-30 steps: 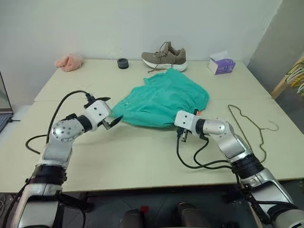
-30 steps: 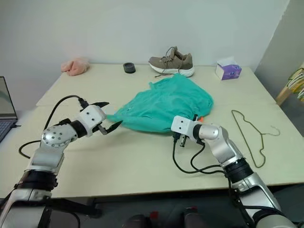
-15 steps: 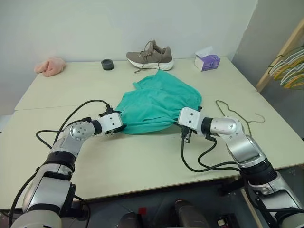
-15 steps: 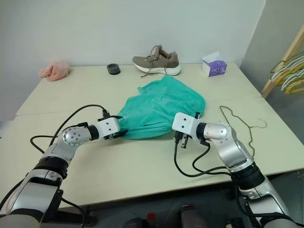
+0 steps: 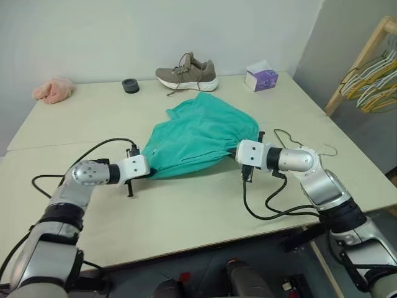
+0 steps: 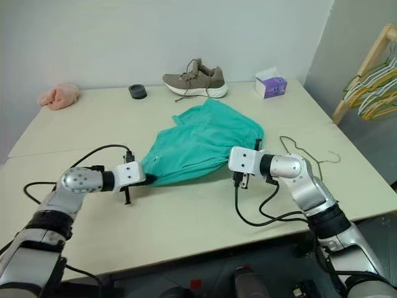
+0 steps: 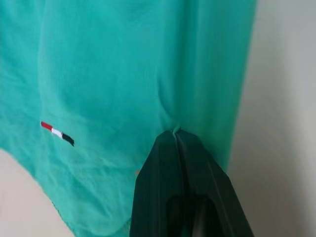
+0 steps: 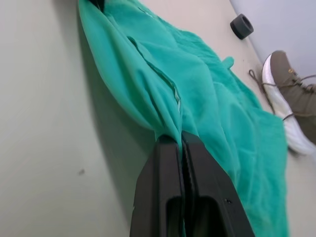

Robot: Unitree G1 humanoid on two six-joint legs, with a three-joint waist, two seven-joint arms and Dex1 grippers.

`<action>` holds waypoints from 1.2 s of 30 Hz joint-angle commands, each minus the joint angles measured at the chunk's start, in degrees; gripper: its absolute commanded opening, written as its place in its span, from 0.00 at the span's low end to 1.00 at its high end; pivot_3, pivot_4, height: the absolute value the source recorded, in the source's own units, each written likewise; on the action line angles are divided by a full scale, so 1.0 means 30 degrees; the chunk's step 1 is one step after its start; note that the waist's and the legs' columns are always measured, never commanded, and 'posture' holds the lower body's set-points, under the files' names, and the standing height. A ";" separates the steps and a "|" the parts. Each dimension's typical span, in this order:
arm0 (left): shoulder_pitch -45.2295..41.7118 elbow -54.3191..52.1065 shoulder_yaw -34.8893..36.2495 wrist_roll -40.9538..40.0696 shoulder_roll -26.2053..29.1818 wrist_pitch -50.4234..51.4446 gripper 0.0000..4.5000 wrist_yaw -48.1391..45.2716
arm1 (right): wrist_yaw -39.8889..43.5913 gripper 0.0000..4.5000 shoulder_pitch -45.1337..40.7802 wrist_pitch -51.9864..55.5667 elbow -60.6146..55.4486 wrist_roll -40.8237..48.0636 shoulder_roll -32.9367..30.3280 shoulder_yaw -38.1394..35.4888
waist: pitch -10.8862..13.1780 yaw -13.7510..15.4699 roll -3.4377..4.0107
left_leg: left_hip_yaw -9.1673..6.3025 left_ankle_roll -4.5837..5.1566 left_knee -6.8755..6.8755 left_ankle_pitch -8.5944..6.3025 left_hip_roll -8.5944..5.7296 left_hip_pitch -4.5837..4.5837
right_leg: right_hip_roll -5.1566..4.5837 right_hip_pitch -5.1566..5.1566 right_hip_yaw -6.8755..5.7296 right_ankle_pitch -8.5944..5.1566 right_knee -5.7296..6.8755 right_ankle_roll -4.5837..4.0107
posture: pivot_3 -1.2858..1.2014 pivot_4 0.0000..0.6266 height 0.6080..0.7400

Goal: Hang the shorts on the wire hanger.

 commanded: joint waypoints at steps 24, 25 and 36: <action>1.4962 -1.9968 0.4382 -0.9316 0.7473 1.5575 0.00 -0.5681 | 0.7382 0.00 0.5326 -0.7314 -0.2427 0.4707 -0.6554 -0.0389 | 0.0199 0.0719 0.0198 | 0.0012 -0.0017 0.0006 -0.0009 0.0062 0.0139 | 0.0056 0.0095 0.0011 -0.0092 0.0014 0.0002 | 0.46 0.17 1.00; 1.5177 -2.0157 0.4302 -0.9274 0.7468 1.5583 0.00 -0.5674 | 0.7628 0.00 0.5345 -0.7171 -0.2446 0.4644 -0.6572 -0.0209 | 0.0199 0.0746 0.0199 | 0.0013 -0.0017 0.0006 -0.0009 0.0062 0.0139 | 0.0056 0.0095 0.0014 -0.0092 0.0012 0.0002 | 0.46 0.17 1.00; 1.6447 -2.1232 0.4553 -0.9547 0.7456 1.6161 0.48 -0.5588 | 0.8987 0.39 0.5665 -0.5929 -0.3318 0.4774 -0.6947 -0.0152 | 0.0227 0.1189 0.0211 | 0.0019 -0.0016 0.0008 -0.0008 0.0058 0.0153 | 0.0056 0.0102 0.0010 -0.0103 0.0007 -0.0019 | 0.46 0.17 1.00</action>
